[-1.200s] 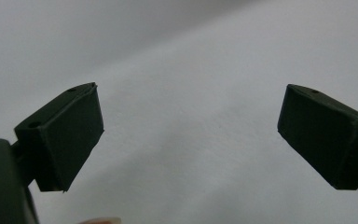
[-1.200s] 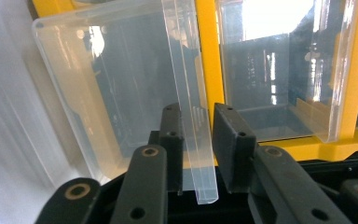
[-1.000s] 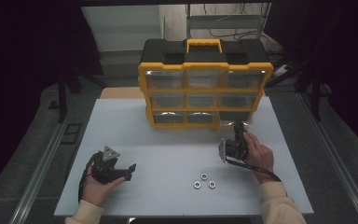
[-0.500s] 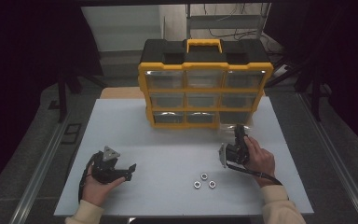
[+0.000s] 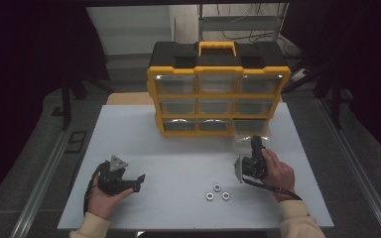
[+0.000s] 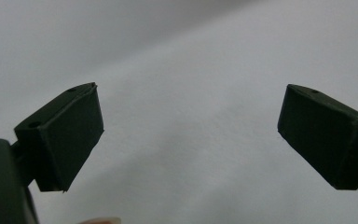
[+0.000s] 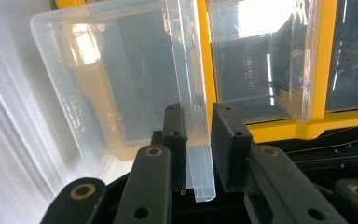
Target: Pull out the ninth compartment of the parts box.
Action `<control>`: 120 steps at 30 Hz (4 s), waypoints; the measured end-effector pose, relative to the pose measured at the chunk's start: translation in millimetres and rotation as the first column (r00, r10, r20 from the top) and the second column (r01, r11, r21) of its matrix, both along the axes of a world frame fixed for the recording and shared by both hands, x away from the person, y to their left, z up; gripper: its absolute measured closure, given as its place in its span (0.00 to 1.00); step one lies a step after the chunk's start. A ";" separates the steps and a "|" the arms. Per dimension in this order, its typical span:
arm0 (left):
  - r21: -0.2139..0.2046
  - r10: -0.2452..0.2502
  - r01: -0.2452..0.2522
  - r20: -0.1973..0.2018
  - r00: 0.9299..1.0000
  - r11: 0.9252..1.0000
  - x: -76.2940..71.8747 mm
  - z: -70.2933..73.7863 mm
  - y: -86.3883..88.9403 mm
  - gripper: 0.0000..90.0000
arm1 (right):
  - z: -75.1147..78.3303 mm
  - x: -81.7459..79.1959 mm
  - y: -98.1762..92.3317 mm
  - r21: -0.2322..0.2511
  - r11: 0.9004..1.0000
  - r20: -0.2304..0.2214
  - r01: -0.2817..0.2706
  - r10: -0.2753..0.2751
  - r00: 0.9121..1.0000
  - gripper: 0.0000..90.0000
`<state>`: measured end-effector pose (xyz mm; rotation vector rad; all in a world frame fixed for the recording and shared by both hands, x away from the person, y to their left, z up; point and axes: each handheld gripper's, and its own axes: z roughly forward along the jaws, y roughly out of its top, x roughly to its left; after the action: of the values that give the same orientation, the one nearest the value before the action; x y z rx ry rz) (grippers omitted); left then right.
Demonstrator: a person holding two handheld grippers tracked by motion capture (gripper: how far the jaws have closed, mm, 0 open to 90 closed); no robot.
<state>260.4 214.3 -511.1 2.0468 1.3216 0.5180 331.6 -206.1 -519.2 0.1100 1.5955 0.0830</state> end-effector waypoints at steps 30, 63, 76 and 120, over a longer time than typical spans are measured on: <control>0.006 -0.006 0.006 -0.005 1.000 1.000 0.2 -1.1 -1.4 0.08 | -0.7 -8.1 -1.0 0.003 1.000 -0.019 -0.012 0.012 1.000 0.83; 0.011 -0.011 0.011 -0.011 1.000 1.000 0.2 -1.5 -1.5 0.08 | 13.1 -21.8 -3.5 0.187 0.981 -0.169 -0.054 0.086 0.982 0.48; 0.011 -0.009 0.010 -0.010 1.000 1.000 0.4 -1.7 -1.7 0.08 | 22.0 -33.1 -16.2 0.351 0.936 -0.302 0.002 0.111 0.947 0.45; 0.008 -0.005 0.005 -0.007 1.000 1.000 -0.1 -1.1 -1.4 0.08 | 30.1 -53.5 -73.6 0.746 0.591 -0.612 0.307 0.424 0.668 0.41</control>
<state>260.3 212.9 -512.3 2.0600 1.3203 0.5154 278.1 -279.6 -489.1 0.9358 2.2878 0.9784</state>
